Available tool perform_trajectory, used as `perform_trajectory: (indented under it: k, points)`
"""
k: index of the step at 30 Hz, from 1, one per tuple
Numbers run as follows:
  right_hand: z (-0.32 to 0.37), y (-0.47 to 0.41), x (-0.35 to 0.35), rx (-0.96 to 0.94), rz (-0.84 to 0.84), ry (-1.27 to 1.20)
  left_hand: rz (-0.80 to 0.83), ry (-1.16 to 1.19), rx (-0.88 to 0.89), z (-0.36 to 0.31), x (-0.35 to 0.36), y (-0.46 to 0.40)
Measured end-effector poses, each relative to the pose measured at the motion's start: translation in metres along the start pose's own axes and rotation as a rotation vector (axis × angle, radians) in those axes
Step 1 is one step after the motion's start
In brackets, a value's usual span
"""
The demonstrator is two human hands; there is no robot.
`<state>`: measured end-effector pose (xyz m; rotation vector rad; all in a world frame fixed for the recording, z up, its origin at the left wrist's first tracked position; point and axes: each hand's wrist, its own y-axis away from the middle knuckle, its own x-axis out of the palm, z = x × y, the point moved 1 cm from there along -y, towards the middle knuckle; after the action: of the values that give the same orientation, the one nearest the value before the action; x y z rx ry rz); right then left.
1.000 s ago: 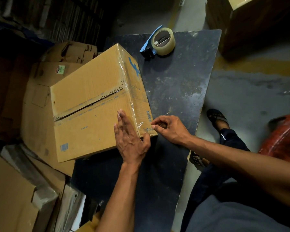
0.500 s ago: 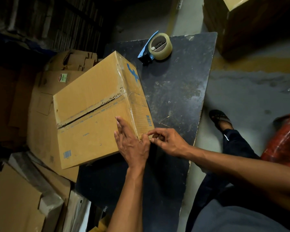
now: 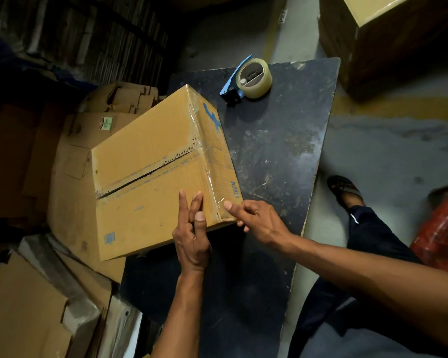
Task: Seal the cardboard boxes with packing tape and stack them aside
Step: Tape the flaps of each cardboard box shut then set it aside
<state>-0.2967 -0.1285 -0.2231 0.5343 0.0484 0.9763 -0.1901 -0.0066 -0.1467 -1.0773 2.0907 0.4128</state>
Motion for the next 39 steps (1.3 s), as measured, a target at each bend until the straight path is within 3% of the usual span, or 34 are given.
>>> perform_trajectory:
  k: [3, 8, 13, 15, 20, 25, 28, 32, 39]
  points:
    - [0.002, -0.012, 0.012, 0.067, 0.019, 0.042, -0.006, 0.05, 0.026, -0.005, 0.003, -0.003]
    - [-0.018, -0.022, 0.009, 0.087, 0.139, -0.175, -0.027, 0.048, 0.024, -0.004, 0.004, -0.004]
    - [-0.025, -0.033, 0.004, 0.067, 0.205, -0.146, -0.061, -0.022, -0.02, -0.003, 0.005, -0.006]
    - [-0.026, -0.034, 0.004, 0.015, 0.145, -0.121, -0.14, -0.093, -0.026, -0.004, 0.003, -0.015]
    - [0.006, -0.019, 0.013, -0.317, -0.273, 0.133, -0.246, -0.185, 0.068, -0.006, -0.003, -0.059]
    - [0.025, -0.032, 0.052, -0.519, -0.003, 0.278, -0.239, -0.231, 0.082, -0.008, 0.006, -0.1]
    - [0.001, -0.045, 0.046, -0.521, 0.133, 0.386, -0.104, -0.245, -0.007, 0.0, 0.01, -0.119]
    - [-0.029, -0.059, 0.019, -0.388, 0.305, 0.552, 0.07, -0.422, -0.038, 0.024, 0.015, -0.125]
    - [0.032, -0.084, 0.038, -0.519, 0.124, 0.335, 0.089, -0.48, -0.036, 0.029, 0.021, -0.125]
